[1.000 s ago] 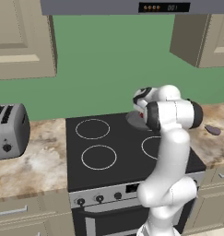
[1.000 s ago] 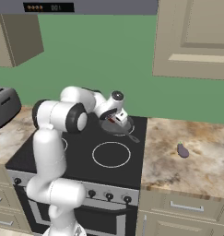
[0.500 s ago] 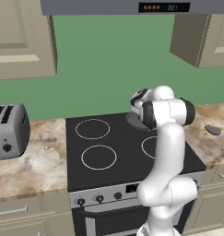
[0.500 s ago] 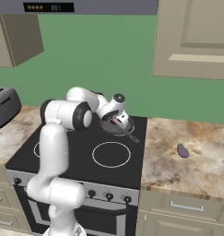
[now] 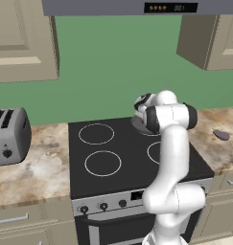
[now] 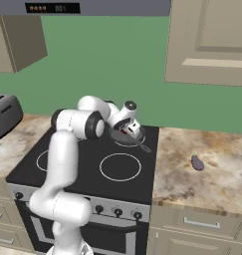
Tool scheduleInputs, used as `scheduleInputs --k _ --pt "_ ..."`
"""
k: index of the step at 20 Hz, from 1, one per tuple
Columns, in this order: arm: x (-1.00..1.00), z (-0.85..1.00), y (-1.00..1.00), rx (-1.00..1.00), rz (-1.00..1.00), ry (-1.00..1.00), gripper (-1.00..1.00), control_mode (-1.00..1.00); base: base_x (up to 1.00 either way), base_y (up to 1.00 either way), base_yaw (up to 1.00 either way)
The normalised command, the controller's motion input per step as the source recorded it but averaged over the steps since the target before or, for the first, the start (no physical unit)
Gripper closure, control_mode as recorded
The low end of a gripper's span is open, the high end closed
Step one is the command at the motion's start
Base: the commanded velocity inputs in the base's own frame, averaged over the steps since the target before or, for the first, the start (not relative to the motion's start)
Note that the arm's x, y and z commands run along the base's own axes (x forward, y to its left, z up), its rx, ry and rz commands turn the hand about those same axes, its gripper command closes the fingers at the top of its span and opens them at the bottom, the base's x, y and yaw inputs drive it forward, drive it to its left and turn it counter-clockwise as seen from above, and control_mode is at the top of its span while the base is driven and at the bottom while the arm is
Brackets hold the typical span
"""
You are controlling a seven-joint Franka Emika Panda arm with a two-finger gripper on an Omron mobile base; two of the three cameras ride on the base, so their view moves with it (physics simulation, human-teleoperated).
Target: Put the eggplant and bell pepper in the pan. Then turn on the rear right burner and set the heat to medium.
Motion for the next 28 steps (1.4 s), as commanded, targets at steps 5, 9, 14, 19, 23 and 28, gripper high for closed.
scheduleInputs --k 5,9,14,19,23,28 --pt "0.15 -0.13 0.0 0.0 0.0 0.0 -1.0 -1.0 0.0 0.0 0.0" --pt "-0.01 -0.01 0.0 0.0 0.0 0.0 -1.0 -1.0 0.0 0.0 0.0" --pt "-0.27 0.0 -0.12 0.0 0.0 -0.02 -1.0 -1.0 0.0 0.0 0.0" --pt "-0.48 0.19 -0.15 0.0 0.0 -0.2 -1.0 -1.0 0.0 0.0 0.0" --pt "-0.59 0.51 -0.2 0.0 0.0 -0.3 -1.0 -1.0 0.0 0.0 0.0" --pt "-0.77 0.52 -0.33 0.0 0.0 -0.24 -1.0 -1.0 0.0 0.0 0.0"
